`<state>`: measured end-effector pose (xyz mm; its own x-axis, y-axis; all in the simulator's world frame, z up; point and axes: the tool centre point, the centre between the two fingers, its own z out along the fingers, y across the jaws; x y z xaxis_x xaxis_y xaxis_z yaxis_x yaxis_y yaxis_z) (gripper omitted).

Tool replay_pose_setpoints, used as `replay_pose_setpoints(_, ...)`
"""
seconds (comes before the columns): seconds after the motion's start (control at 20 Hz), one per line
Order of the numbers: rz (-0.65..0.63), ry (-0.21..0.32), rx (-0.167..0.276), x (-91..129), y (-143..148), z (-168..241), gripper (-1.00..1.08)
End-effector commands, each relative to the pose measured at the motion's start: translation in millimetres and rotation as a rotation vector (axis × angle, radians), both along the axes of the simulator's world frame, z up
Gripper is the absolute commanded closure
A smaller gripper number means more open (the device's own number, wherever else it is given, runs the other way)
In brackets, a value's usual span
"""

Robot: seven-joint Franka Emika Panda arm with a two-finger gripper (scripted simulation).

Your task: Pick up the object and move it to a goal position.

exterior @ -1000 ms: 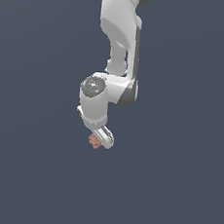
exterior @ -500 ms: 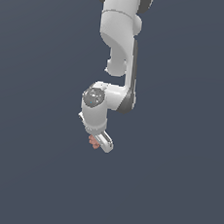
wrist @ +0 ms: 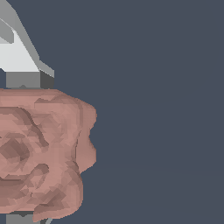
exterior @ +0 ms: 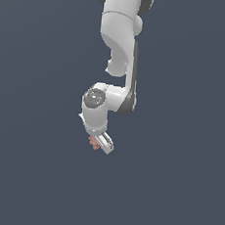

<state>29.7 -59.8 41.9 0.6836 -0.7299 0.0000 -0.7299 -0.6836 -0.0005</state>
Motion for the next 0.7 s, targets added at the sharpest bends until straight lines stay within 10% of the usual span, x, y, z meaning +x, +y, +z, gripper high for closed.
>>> replay_pose_setpoints(0.0, 0.000, 0.000, 0.000, 0, 0, 0, 1.08)
replay_pose_setpoints(0.65, 0.000, 0.000, 0.001, -9, 4, 28, 1.08)
